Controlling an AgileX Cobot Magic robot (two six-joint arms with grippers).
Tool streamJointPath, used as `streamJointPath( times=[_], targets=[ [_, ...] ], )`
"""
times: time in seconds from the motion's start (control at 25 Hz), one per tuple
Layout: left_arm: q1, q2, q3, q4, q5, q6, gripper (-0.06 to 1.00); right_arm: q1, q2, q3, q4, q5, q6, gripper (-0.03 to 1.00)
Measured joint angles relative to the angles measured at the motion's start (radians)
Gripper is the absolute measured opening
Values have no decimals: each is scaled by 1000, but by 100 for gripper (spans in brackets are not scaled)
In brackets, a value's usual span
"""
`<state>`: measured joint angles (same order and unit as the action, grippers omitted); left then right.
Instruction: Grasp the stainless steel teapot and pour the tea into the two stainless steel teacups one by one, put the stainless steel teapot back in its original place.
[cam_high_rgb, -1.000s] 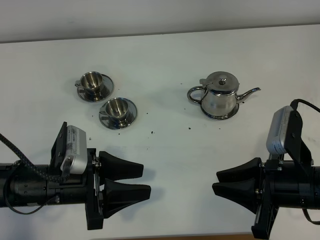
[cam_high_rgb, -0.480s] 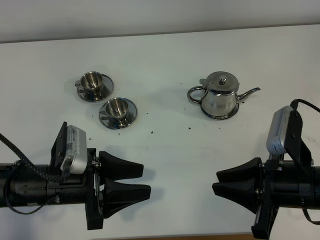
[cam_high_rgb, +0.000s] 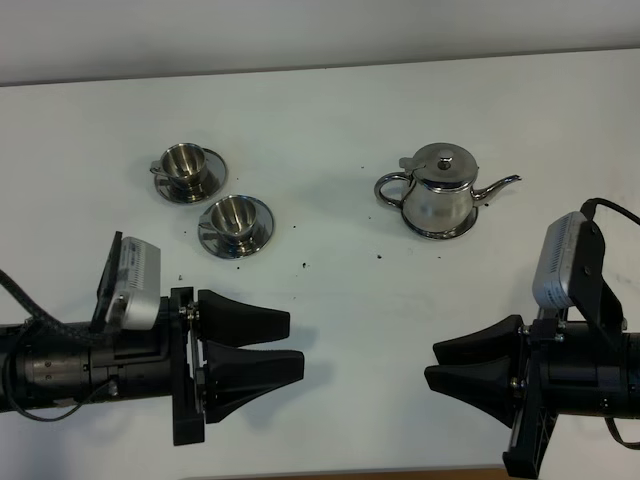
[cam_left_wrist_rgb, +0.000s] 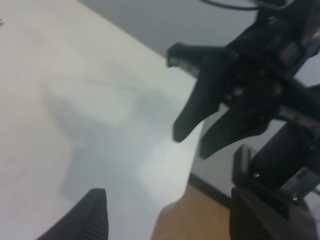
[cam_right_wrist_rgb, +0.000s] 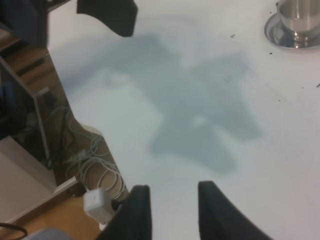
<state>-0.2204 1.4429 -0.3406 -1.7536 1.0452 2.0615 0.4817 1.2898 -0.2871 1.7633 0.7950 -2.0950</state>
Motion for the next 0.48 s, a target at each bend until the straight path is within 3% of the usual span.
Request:
streamJointPath(
  times=[0.48],
  targets=[
    [0, 2, -104, 0, 62, -62, 58, 0, 0, 0, 0, 12, 0, 24]
  ],
)
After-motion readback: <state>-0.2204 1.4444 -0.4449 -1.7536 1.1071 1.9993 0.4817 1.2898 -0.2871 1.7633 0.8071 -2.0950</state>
